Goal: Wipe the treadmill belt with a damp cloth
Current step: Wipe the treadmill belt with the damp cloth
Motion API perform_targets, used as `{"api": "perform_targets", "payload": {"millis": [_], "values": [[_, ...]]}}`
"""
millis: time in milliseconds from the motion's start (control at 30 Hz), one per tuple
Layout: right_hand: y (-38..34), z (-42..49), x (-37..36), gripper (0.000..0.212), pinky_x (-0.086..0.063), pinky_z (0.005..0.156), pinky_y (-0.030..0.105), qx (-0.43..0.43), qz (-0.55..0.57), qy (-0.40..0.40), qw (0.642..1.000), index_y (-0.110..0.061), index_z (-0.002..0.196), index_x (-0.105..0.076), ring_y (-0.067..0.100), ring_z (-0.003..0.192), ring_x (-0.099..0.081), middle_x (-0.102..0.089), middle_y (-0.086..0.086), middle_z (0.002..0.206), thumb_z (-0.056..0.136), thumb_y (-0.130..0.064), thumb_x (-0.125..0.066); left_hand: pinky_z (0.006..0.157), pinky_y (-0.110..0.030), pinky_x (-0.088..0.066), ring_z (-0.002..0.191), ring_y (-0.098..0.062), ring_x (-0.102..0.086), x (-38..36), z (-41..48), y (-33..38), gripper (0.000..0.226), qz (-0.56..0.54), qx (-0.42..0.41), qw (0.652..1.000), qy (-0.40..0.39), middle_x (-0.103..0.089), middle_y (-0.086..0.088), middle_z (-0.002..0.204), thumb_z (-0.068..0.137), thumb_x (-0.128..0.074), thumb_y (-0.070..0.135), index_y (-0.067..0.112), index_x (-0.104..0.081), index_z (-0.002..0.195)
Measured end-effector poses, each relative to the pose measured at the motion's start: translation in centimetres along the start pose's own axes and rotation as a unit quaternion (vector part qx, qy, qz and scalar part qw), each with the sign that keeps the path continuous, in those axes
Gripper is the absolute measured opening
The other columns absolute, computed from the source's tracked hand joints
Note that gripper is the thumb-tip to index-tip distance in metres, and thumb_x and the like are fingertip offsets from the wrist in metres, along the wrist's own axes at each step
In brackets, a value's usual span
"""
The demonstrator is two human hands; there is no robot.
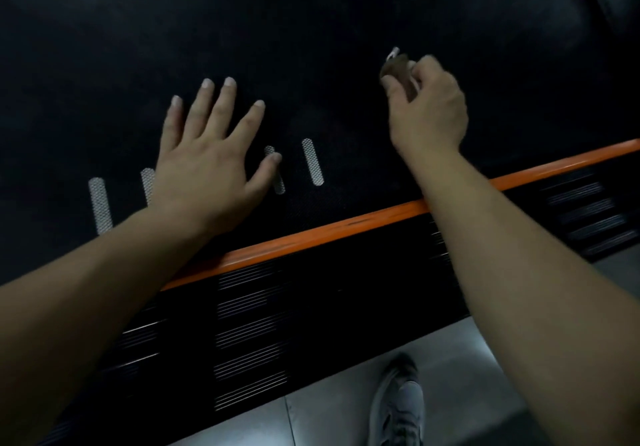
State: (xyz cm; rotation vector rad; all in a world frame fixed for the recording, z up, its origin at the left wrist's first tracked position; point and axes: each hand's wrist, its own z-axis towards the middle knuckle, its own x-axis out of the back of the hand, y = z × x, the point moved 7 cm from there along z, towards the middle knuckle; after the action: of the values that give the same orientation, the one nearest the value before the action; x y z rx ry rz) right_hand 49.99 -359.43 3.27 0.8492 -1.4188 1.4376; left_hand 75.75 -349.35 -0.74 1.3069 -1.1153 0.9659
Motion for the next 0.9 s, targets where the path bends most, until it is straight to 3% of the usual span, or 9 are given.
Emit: {"api": "perform_targets", "payload": {"millis": [67,167,233,333,500,600,700,800,900], "values": [[-2.9,-2.9,-1.1,0.029,-0.036,0.068,0.031,0.102,0.002,-0.042,0.994,-0.022,0.1,-0.056,0.022,0.087,-0.055,-0.058,0.004,0.097,0.091,-0.05,-0.058,0.127,-0.051,0.004,0.158,-0.025,0.004,0.0,-0.1,0.1,0.076,0.003,0.0,1.0,0.009,-0.005,-0.009,0.172,0.096,-0.016,0.068,0.029,-0.021,0.162],[-3.9,-5.6,-1.1,0.027,-0.038,0.067,0.033,0.222,0.007,-0.15,0.964,-0.022,0.09,-0.053,0.021,0.08,-0.052,-0.052,0.0,0.086,0.089,-0.047,-0.062,0.126,-0.051,0.004,0.158,-0.026,0.004,-0.1,-0.2,0.0,0.076,0.006,-0.003,1.0,0.01,-0.005,-0.01,0.172,0.097,-0.017,0.067,0.029,-0.021,0.162],[-1.5,-3.2,0.1,0.024,-0.038,0.068,0.033,0.191,-0.029,-0.129,0.973,-0.024,0.093,-0.054,0.026,0.085,-0.057,-0.053,-0.001,0.088,0.09,-0.047,-0.06,0.126,-0.052,0.002,0.158,-0.026,0.002,-0.2,-0.1,0.1,0.076,0.006,-0.008,1.0,0.013,-0.006,-0.01,0.172,0.097,-0.016,0.068,0.028,-0.022,0.162],[2.2,-1.0,1.9,0.027,-0.036,0.071,0.031,0.046,-0.026,-0.055,0.997,-0.025,0.105,-0.055,0.027,0.095,-0.06,-0.06,0.004,0.101,0.094,-0.049,-0.054,0.126,-0.053,0.002,0.158,-0.027,0.003,-0.4,0.0,0.1,0.076,0.009,-0.01,1.0,0.01,-0.006,-0.011,0.171,0.097,-0.015,0.068,0.028,-0.022,0.162],[-0.4,-6.4,0.5,0.021,-0.032,0.066,0.029,0.153,-0.051,-0.128,0.979,-0.029,0.099,-0.052,0.016,0.081,-0.05,-0.055,-0.003,0.091,0.095,-0.049,-0.054,0.126,-0.054,0.002,0.158,-0.028,0.001,0.0,-0.3,-0.1,0.075,-0.007,-0.009,1.0,0.014,-0.008,-0.012,0.171,0.098,-0.02,0.066,0.026,-0.025,0.161],[4.9,-4.3,3.3,0.028,-0.044,0.075,0.037,0.017,-0.103,-0.055,0.993,-0.023,0.108,-0.057,0.031,0.096,-0.061,-0.064,0.007,0.104,0.095,-0.048,-0.052,0.126,-0.054,0.001,0.158,-0.029,0.0,0.1,-0.4,-0.2,0.075,-0.006,-0.014,1.0,0.013,-0.009,-0.012,0.171,0.098,-0.021,0.065,0.026,-0.027,0.161],[5.7,-4.5,3.5,0.028,-0.045,0.084,0.045,-0.106,-0.125,-0.02,0.986,-0.02,0.105,-0.053,0.038,0.103,-0.061,-0.066,0.013,0.108,0.096,-0.046,-0.05,0.127,-0.053,0.0,0.158,-0.029,-0.001,0.3,-0.7,-0.4,0.074,-0.013,-0.027,0.999,0.012,-0.011,-0.013,0.171,0.097,-0.021,0.063,0.024,-0.029,0.16],[-1.0,-7.4,0.9,0.034,-0.045,0.083,0.044,-0.081,-0.106,-0.022,0.991,-0.019,0.114,-0.053,0.037,0.102,-0.062,-0.065,0.015,0.11,0.098,-0.047,-0.047,0.128,-0.05,-0.001,0.158,-0.027,-0.002,0.7,-1.5,-1.1,0.074,-0.026,-0.048,0.999,0.002,-0.011,-0.011,0.171,0.097,-0.022,0.061,0.023,-0.029,0.16],[-8.2,-11.7,-1.7,0.032,-0.045,0.075,0.041,0.047,-0.067,-0.061,0.995,-0.019,0.111,-0.053,0.03,0.089,-0.06,-0.062,0.009,0.099,0.099,-0.048,-0.046,0.128,-0.047,-0.002,0.158,-0.024,-0.001,1.4,-3.0,-3.5,0.074,-0.011,-0.057,0.998,-0.01,-0.009,-0.009,0.171,0.097,-0.021,0.061,0.025,-0.025,0.161]]}}
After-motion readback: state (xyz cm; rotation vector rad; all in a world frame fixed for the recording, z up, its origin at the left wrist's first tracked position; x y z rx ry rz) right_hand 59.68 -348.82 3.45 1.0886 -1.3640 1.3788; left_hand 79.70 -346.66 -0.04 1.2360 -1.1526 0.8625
